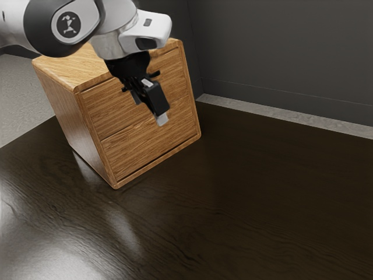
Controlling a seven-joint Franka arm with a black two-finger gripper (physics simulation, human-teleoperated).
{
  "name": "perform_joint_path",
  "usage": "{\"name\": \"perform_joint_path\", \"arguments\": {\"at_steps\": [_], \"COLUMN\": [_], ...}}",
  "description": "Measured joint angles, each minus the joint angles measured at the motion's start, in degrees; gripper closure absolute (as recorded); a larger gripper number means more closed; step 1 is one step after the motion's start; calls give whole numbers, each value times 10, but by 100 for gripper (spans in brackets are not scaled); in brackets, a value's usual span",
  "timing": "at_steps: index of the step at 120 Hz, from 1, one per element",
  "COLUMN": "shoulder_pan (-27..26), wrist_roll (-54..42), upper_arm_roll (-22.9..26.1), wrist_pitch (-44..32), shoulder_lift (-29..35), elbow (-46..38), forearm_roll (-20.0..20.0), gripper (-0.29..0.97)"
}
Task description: Pull the drawer handle with one arm to open the drawer
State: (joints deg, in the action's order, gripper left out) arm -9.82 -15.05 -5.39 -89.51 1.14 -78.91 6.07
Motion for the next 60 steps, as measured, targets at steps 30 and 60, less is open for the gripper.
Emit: {"name": "perform_joint_path", "arguments": {"at_steps": [30, 60], "shoulder_pan": [28, 57], "wrist_roll": [0, -5], "upper_arm_roll": [6, 9], "wrist_pitch": [4, 3], "shoulder_lift": [-37, -65], "elbow": [50, 56], "forearm_roll": [20, 81], "gripper": [0, 0]}}
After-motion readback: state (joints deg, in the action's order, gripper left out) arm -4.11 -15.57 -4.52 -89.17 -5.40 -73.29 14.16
